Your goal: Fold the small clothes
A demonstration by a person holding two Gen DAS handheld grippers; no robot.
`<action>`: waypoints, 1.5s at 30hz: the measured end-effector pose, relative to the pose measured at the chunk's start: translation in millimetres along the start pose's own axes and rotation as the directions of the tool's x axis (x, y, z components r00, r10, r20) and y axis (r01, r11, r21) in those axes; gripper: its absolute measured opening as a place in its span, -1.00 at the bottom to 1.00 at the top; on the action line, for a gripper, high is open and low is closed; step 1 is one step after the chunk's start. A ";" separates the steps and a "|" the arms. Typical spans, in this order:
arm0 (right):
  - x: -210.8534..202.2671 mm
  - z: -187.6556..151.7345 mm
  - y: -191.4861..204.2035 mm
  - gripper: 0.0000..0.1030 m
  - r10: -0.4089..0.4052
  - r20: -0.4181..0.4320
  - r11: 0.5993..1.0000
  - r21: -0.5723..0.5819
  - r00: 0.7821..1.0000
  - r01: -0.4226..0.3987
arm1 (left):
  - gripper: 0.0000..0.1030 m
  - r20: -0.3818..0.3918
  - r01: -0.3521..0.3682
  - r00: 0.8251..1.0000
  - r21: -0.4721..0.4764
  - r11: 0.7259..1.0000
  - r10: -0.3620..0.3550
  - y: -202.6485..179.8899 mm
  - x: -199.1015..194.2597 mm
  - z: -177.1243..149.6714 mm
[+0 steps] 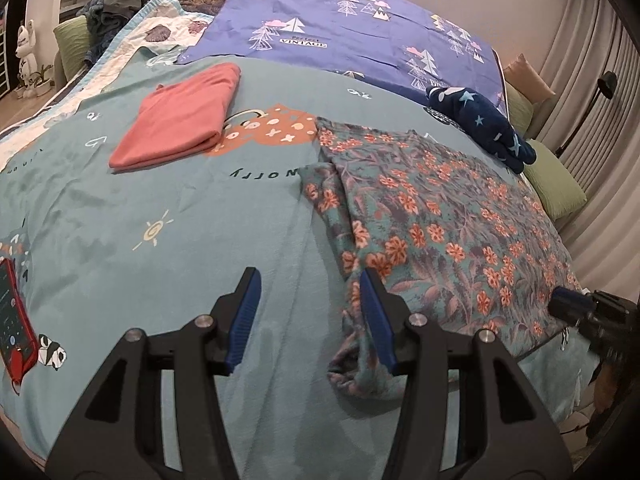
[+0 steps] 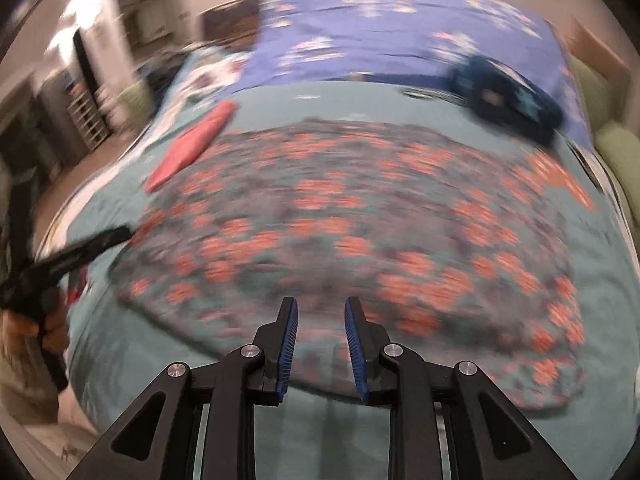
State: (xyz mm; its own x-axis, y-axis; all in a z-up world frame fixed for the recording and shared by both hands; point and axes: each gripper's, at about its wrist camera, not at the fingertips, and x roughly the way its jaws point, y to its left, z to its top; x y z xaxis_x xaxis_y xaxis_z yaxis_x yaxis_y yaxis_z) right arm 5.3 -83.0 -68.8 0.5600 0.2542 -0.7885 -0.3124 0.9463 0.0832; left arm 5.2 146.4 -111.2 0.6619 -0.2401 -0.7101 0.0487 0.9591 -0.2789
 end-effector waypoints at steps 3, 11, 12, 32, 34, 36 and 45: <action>9.3 3.0 49.8 -0.28 0.017 0.005 0.984 -0.176 1.000 -0.016 | 0.08 0.005 -0.004 1.000 -0.019 1.000 0.004 9.1 -4.7 -2.7; 43.1 -11.3 156.8 -0.02 0.001 0.022 0.844 -0.537 1.000 0.011 | 0.09 -0.001 -0.032 0.999 -0.140 0.990 0.032 56.1 -14.5 -15.4; 48.6 -13.2 164.2 -0.02 -0.003 0.019 0.830 -0.558 1.000 0.013 | 0.09 -0.002 -0.037 0.999 -0.155 0.987 0.037 61.7 -15.5 -16.6; 42.9 26.5 137.4 -0.89 0.074 0.145 0.970 -0.239 0.987 -0.038 | 0.34 -0.092 0.379 0.903 -0.287 0.880 -0.419 56.0 43.1 30.5; 36.4 32.5 127.8 -0.89 0.099 0.148 0.979 -0.194 0.984 -0.069 | 0.38 -0.121 0.414 0.872 -0.333 0.847 -0.474 48.4 67.5 46.1; 32.9 34.8 123.5 -0.89 0.107 0.152 0.982 -0.173 0.983 -0.080 | 0.39 -0.140 0.418 0.861 -0.355 0.836 -0.489 42.1 86.2 61.4; 32.0 38.7 119.5 -0.89 0.144 0.144 0.981 -0.150 0.979 -0.122 | -0.78 -0.194 0.357 0.870 -0.384 0.851 -0.453 34.7 132.9 105.3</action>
State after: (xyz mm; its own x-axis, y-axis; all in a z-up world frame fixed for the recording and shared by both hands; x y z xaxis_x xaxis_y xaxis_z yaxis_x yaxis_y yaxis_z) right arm 15.6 45.9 -60.5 0.6139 0.4138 -0.6722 -0.4901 0.8674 0.0865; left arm 173.7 163.6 -147.2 0.4085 -0.6725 -0.6171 -0.0091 0.6731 -0.7395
